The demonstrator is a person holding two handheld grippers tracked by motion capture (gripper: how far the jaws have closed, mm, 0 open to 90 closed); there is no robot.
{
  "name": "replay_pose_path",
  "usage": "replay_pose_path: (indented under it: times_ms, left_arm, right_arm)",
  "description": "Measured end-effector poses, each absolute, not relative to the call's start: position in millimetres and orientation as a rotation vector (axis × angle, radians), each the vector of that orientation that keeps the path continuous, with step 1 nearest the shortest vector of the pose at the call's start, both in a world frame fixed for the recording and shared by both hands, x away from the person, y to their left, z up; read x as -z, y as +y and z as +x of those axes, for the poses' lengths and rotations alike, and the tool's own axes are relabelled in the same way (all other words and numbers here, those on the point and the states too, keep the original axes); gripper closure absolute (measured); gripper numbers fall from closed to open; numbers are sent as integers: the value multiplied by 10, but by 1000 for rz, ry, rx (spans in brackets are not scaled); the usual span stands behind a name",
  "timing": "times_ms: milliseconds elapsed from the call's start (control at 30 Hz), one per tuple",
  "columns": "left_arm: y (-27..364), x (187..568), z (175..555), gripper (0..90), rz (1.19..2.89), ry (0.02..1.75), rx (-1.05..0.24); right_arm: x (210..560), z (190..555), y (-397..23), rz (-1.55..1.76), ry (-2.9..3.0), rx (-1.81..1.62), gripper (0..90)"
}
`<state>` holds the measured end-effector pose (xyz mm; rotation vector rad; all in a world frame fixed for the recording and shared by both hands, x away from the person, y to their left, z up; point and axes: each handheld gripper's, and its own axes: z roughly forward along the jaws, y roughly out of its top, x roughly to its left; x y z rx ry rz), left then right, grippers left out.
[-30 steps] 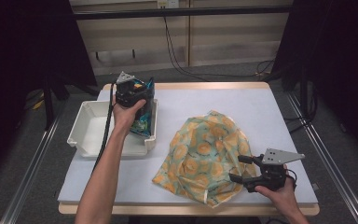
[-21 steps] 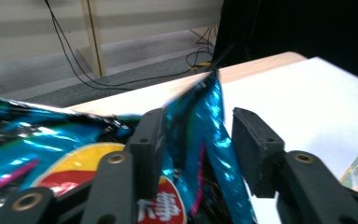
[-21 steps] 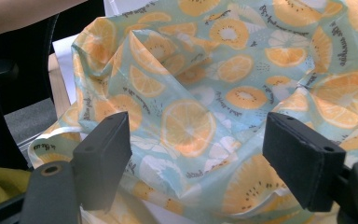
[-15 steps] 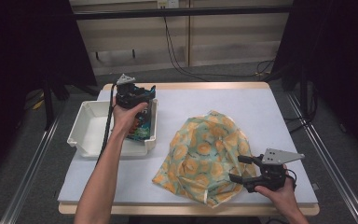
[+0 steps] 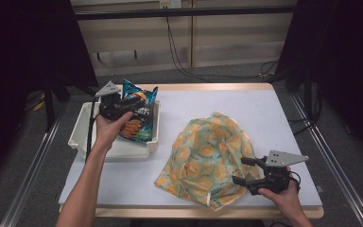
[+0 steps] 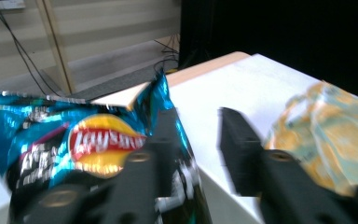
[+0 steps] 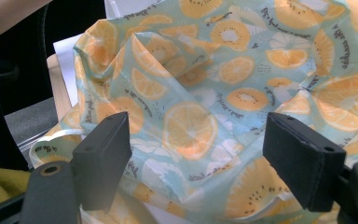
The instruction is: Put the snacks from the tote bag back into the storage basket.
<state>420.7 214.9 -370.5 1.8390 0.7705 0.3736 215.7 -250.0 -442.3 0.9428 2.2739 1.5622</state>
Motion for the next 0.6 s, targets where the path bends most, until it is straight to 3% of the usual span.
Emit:
replay_pose_path:
  times_ms: [100,200,600]
  left_arm:
    - [2231,3795,4111,848,1896,786,-364]
    - [2320,3946,4013,900,1925,811,-336]
    - [2341,4568,3982,900,2086,843,-233]
  right_arm:
    - [4420,2157,-2506,945,2274,-1563,231]
    - [4417,2156,-2519,949,2267,-1560,229]
    - [4443,2171,-2487,948,2280,-1551,228]
